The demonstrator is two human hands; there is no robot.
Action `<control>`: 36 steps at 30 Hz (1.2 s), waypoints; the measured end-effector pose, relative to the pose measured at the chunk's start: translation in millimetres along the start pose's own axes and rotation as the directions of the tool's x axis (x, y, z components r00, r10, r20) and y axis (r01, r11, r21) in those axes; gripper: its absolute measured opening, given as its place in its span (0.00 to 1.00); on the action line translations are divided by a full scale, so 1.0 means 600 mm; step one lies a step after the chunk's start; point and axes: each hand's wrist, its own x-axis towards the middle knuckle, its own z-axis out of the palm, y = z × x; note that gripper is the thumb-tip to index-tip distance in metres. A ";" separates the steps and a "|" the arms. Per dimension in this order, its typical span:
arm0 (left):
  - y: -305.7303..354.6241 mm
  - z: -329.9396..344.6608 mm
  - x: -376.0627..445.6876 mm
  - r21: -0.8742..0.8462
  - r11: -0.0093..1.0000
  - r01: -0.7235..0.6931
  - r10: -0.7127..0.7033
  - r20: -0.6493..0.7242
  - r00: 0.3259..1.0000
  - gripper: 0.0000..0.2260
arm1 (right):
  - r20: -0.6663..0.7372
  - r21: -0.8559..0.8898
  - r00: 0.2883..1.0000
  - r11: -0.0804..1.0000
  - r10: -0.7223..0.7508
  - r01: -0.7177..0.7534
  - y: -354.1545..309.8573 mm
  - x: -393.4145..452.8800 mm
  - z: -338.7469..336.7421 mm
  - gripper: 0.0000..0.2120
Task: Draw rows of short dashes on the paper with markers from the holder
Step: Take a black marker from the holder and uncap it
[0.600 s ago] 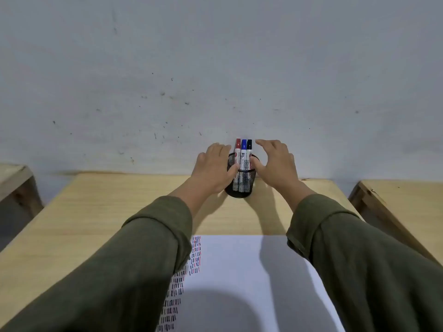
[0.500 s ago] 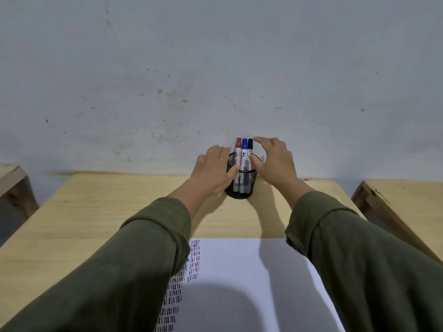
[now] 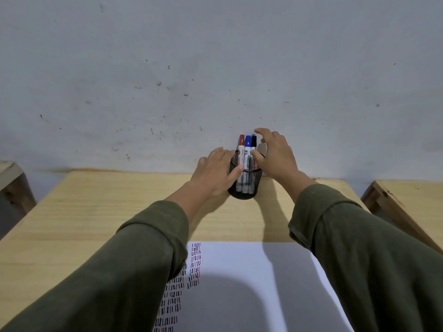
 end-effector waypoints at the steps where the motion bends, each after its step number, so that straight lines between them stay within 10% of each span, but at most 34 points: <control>1: 0.000 0.000 0.000 -0.005 1.000 0.004 -0.004 0.002 1.000 0.25 | 0.001 0.014 1.000 1.000 -0.003 0.003 -0.001 0.002 -0.002 0.23; 16: 0.006 -0.007 -0.003 -0.015 1.000 0.022 -0.021 0.006 1.000 0.25 | 0.047 0.127 0.998 0.991 0.032 -0.037 -0.015 -0.007 -0.003 0.19; 25: 0.030 -0.048 0.001 -0.207 0.978 0.026 -0.057 -0.143 0.988 0.24 | -0.258 0.553 0.948 0.833 0.186 -0.013 -0.061 0.001 -0.093 0.22; 29: 0.068 -0.095 -0.004 -0.553 0.833 -0.009 -0.177 -0.282 0.943 0.19 | -0.189 0.631 0.971 0.775 0.145 0.007 -0.083 -0.021 -0.130 0.22; 36: 0.126 -0.149 -0.076 -0.876 0.479 0.049 -0.209 -0.059 0.976 0.15 | 0.078 0.700 0.997 0.712 0.014 -0.064 -0.110 -0.121 -0.151 0.19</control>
